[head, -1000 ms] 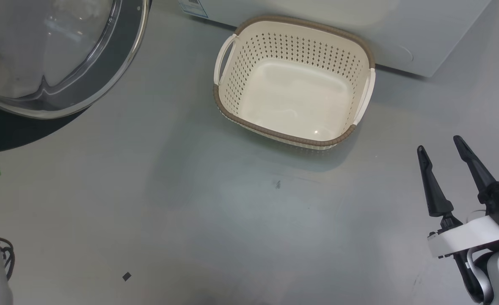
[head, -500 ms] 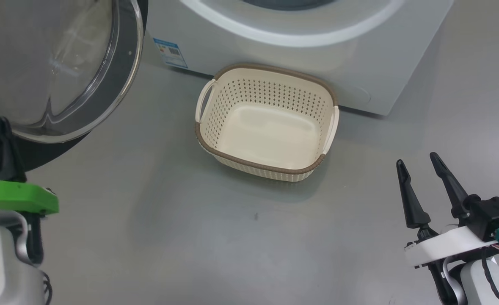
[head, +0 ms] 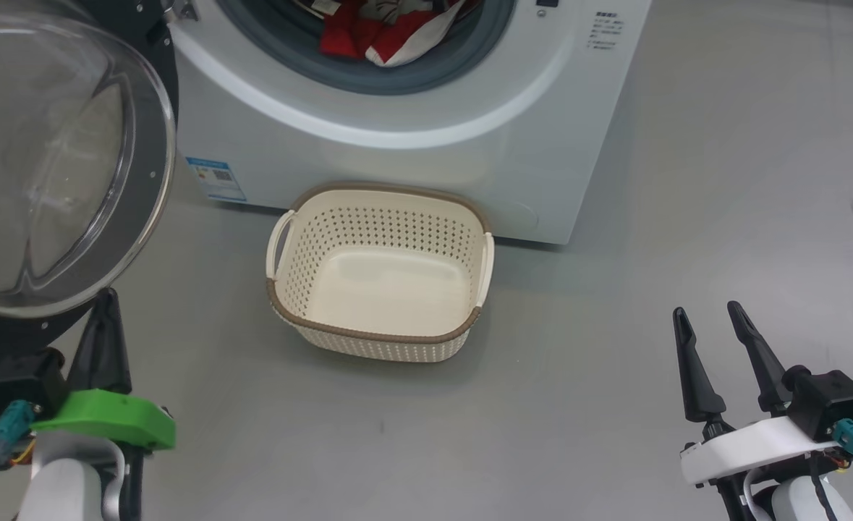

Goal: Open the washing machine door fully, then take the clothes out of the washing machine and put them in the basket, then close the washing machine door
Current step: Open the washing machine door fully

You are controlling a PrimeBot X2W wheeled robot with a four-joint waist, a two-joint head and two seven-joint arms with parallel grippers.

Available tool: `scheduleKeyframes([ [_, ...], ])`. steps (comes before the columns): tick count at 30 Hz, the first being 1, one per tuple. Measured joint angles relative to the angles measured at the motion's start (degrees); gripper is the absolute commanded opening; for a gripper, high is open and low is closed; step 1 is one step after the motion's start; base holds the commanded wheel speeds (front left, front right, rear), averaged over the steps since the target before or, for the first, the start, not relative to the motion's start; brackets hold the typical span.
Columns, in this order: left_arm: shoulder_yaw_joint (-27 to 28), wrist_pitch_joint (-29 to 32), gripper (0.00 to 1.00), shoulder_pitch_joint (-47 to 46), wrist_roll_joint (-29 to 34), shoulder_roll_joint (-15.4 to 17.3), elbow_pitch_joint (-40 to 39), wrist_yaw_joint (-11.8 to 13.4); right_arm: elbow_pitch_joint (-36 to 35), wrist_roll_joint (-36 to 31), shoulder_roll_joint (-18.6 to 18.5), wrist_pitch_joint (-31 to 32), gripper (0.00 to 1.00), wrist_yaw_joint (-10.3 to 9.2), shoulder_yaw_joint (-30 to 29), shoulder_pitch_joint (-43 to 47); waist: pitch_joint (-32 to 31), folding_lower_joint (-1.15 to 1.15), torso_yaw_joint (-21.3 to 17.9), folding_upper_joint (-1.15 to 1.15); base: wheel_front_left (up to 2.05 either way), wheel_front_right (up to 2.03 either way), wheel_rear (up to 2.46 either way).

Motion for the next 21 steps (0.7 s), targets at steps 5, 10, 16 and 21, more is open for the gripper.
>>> scheduleKeyframes([
  [5,-3.14,0.0,0.0,4.24,-0.82,-0.22,-2.1,-0.16,-0.09,0.27,0.32,-0.01,1.0,0.0,-0.16,1.06,-2.39,0.0,-3.38,0.0,0.0,0.0,0.0],
  [10,-5.1,0.0,0.0,7.06,-0.91,-0.22,-4.22,-0.16,-0.42,0.3,0.6,-0.05,1.0,0.0,-0.16,2.37,-4.23,0.0,-6.84,0.0,0.0,0.0,0.0],
  [16,-6.87,0.0,0.0,9.17,-1.09,-0.3,-7.22,-0.16,-1.18,0.3,0.74,-0.07,1.0,0.01,-0.15,2.83,-5.69,0.0,-10.31,0.0,0.0,0.0,0.0],
  [21,-9.12,0.0,0.41,10.23,-1.78,-0.6,-9.1,-0.16,-1.77,0.3,0.98,-0.08,1.0,0.0,-0.94,3.24,-6.39,0.0,-12.13,0.0,0.0,0.0,0.0],
])
